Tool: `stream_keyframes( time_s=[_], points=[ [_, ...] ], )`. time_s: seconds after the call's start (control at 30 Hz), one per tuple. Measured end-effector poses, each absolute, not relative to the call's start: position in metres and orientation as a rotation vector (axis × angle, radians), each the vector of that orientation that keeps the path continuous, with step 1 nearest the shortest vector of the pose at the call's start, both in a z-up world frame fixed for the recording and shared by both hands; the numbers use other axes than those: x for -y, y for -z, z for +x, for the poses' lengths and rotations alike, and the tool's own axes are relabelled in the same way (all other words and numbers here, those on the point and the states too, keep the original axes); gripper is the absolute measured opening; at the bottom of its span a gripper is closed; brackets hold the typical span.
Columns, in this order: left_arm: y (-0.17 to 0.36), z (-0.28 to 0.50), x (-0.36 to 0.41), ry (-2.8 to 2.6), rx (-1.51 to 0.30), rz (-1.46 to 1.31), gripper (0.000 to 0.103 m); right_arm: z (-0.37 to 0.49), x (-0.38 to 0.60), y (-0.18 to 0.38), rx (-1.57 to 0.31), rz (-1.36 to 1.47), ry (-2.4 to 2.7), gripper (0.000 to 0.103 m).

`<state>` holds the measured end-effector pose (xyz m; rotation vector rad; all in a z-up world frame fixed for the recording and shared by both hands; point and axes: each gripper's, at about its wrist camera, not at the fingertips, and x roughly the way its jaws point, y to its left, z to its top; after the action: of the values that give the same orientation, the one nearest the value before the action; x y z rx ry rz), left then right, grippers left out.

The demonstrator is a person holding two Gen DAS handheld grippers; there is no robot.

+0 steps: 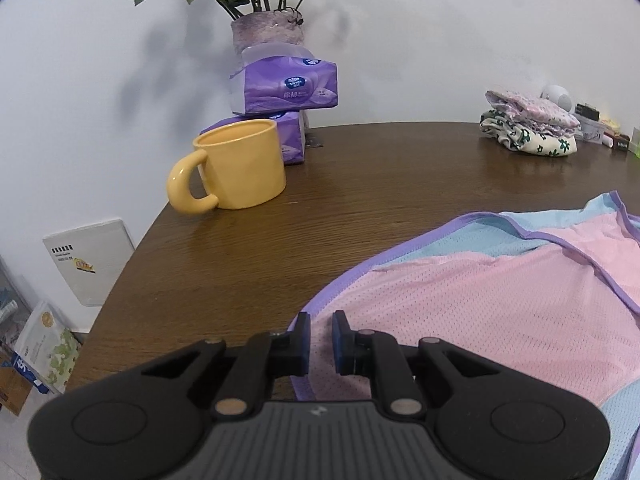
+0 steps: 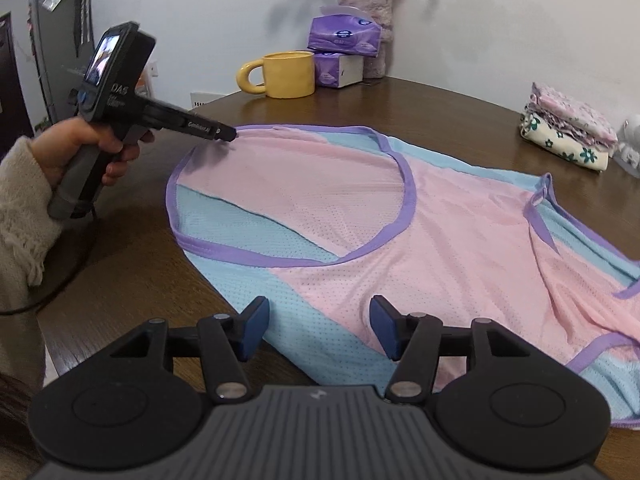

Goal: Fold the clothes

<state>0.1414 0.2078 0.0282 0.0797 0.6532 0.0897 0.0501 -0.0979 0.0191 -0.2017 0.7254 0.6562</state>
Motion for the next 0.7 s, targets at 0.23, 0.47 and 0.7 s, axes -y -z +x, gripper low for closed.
stream_keyframes(
  time_s=[0.23,0.47,0.7],
  points=[
    [-0.031,0.139,-0.218,-0.068,-0.625,-0.035,0.019,0.061,0.136,-0.025,-0.709,-0.126,-0.497,0.057],
    [-0.055,0.135,-0.2,-0.016,-0.584,-0.103,0.043,0.075,0.176,-0.036,-0.67,-0.07,-0.366,0.057],
    [-0.088,0.175,-0.146,0.125,-0.667,-0.144,0.054,0.125,0.176,-0.067,-0.612,-0.069,-0.348,0.056]
  ],
)
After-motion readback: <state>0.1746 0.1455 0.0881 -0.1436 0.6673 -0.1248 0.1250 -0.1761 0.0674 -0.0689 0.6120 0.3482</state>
